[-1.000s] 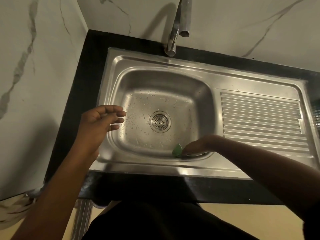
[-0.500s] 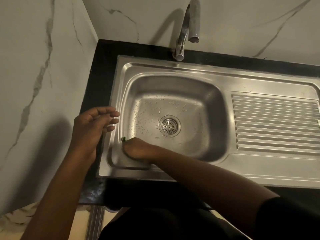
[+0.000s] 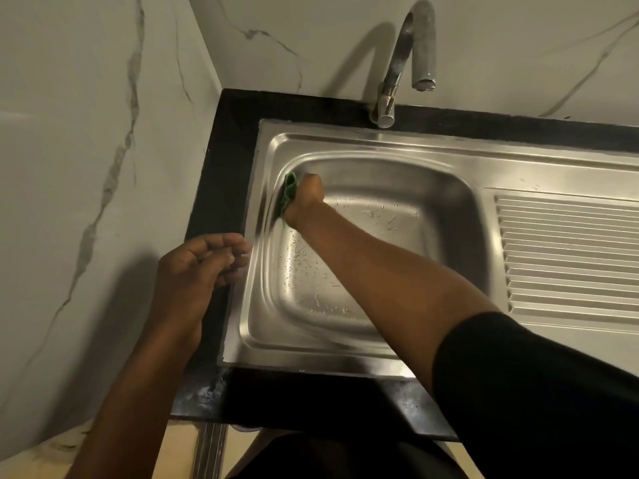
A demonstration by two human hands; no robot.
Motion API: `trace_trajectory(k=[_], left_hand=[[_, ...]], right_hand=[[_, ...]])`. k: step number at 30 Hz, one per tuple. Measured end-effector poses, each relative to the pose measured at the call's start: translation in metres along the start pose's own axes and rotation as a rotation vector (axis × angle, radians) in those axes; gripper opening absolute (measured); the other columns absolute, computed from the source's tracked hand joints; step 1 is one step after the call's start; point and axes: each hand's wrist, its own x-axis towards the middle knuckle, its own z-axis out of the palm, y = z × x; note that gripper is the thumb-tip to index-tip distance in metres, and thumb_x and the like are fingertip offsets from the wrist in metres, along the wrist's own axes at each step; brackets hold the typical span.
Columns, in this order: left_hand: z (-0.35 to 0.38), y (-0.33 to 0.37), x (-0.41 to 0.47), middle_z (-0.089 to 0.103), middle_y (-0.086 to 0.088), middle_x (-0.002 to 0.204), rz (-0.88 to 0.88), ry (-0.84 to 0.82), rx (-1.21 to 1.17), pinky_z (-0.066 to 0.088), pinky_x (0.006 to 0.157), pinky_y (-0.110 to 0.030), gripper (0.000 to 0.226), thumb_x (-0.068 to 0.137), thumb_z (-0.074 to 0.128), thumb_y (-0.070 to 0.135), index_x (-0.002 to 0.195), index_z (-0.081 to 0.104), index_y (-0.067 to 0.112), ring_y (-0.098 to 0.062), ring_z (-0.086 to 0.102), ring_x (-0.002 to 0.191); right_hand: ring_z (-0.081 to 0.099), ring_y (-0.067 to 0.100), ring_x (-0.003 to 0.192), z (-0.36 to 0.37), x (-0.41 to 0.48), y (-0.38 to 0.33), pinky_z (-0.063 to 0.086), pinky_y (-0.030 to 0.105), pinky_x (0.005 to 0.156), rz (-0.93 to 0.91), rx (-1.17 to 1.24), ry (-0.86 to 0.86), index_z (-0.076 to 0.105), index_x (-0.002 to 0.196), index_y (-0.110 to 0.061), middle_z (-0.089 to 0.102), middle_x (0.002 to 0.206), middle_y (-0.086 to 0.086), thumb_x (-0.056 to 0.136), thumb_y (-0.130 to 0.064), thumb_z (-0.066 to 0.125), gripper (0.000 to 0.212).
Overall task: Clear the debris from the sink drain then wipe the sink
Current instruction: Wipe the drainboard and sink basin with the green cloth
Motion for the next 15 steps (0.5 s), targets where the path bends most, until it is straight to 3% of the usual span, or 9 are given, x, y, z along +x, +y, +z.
trace_trajectory(k=[3,6,11,13,15], left_hand=[[-0.008,-0.003,-0.002,0.083,-0.006,0.105,-0.002,-0.002,0.014,0.059,0.087,-0.039,0.029,0.1,0.059,0.003,0.107,0.08,0.021,-0.025,0.08,0.1],[-0.011,-0.003,-0.004,0.083,-0.005,0.105,0.0,-0.002,0.021,0.059,0.088,-0.04,0.027,0.1,0.06,0.004,0.106,0.08,0.021,-0.025,0.08,0.1],[-0.008,-0.004,-0.005,0.083,-0.006,0.104,-0.003,-0.019,0.012,0.059,0.089,-0.041,0.027,0.099,0.061,0.003,0.103,0.081,0.021,-0.025,0.08,0.099],[-0.005,-0.003,-0.005,0.083,-0.006,0.103,0.001,-0.033,0.002,0.059,0.087,-0.039,0.03,0.098,0.061,0.003,0.101,0.082,0.024,-0.025,0.08,0.099],[-0.001,-0.003,-0.004,0.083,-0.006,0.103,0.003,-0.043,-0.002,0.059,0.086,-0.038,0.03,0.096,0.062,0.005,0.1,0.082,0.026,-0.026,0.079,0.099]], right_hand=[[0.059,0.02,0.077,-0.003,0.023,0.004,0.05,0.031,0.061,-0.059,-0.09,-0.02,0.063,0.107,-0.008,0.058,0.086,0.007,0.103,-0.025,0.05,0.022],[0.058,0.019,0.072,-0.018,0.028,0.027,0.049,0.027,0.051,-0.185,-0.455,-0.017,0.052,0.132,-0.004,0.062,0.093,0.011,0.106,-0.01,0.038,0.031],[0.064,0.034,0.119,-0.072,0.022,0.069,0.055,0.038,0.098,-0.009,-1.243,-0.092,0.059,0.134,0.002,0.066,0.127,0.016,0.107,-0.015,0.045,0.035],[0.068,0.033,0.114,-0.088,0.014,0.085,0.057,0.038,0.099,0.032,-1.5,-0.076,0.061,0.129,0.002,0.068,0.123,0.015,0.104,-0.021,0.054,0.035],[0.069,0.03,0.107,-0.106,0.007,0.101,0.058,0.036,0.089,0.024,-1.759,-0.095,0.061,0.125,-0.002,0.068,0.115,0.014,0.1,-0.028,0.06,0.037]])
